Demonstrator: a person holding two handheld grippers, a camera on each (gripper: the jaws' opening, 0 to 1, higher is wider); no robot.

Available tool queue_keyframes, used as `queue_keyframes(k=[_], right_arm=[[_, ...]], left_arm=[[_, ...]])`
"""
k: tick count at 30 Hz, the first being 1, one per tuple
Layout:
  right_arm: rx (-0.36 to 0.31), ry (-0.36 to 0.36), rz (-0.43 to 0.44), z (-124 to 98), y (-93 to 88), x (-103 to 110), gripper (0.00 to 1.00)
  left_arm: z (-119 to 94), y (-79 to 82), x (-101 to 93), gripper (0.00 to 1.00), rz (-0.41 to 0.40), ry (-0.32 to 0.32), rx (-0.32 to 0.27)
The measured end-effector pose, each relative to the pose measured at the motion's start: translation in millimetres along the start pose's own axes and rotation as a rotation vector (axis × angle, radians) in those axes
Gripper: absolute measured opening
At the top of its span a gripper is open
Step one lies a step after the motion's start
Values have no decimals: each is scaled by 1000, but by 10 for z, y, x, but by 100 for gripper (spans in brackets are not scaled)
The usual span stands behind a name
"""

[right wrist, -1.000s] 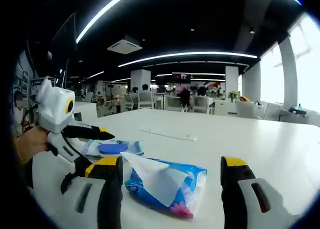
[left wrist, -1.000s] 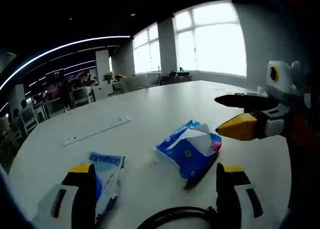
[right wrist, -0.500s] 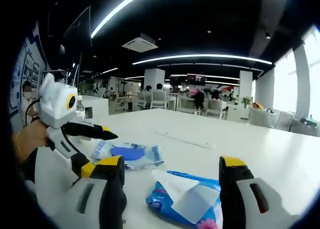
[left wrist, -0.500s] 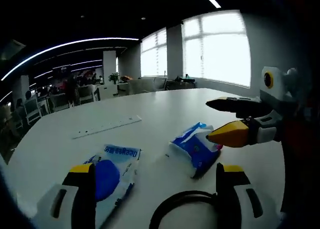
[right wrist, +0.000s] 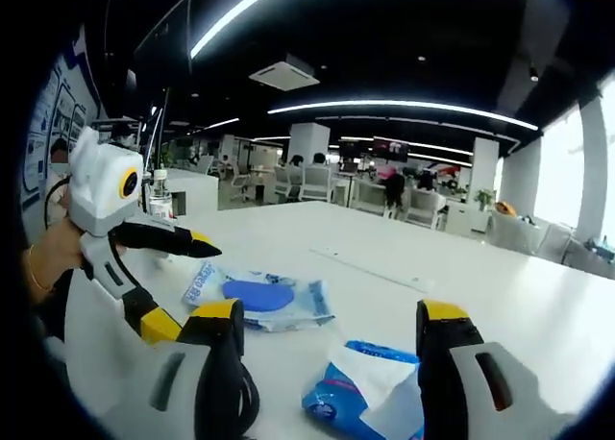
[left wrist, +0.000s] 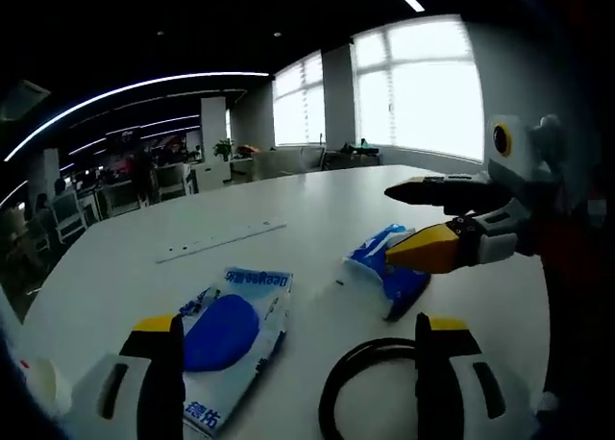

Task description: Arrange the tabletop items into an orderly group along one side of the table until the central work area is clear of visible clutter.

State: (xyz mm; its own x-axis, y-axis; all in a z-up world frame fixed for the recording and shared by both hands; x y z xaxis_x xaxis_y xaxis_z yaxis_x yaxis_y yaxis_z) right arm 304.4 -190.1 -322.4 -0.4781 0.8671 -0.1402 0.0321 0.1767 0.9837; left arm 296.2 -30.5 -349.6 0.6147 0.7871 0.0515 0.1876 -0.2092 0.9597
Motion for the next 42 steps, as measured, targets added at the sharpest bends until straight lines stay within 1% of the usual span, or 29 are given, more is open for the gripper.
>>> queue_keyframes(k=[3,9,16,26,32,34,36,42], right_arm=[[15,3,0,1,-34,18,68],[11,7,-15,-1,-26,40,66],[24,16,-19,29,-45,78,63],[40,34,-28,116,-56,156,58],[57,35,-28,167,-70,184,57],[65,38,-29,175,-84,197,56],[77,37,-22,198,-104,204,55],[94,43,-25,230,-140,256,54]], left_arm=[[-15,-6,42,100,-4,8,0],[-29,-22,114,100,-15,23,-5],[-70,-60,192,100,-21,40,4],[-131,-146,275,99,-40,49,17],[-165,-152,306,99,-57,56,9],[-172,-168,314,98,-56,59,13],[-187,-194,313,92,-52,51,27],[-216,-244,358,92,-54,49,29]])
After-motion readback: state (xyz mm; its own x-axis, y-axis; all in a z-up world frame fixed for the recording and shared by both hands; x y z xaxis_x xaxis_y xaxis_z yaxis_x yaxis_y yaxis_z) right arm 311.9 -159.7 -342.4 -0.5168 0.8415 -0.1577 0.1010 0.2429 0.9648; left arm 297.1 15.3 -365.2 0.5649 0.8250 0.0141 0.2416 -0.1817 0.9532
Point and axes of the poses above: the point that each gripper's makers call its tool centre point, and the gripper's own axes: z roughly forward along the fingers, x roughly to its left, y roughly out of its top, the point moved 5 cm from there along -z, roughly backward along the fingers, and after that the axes turned 6 degrees about -x, right-handed, at the moved point
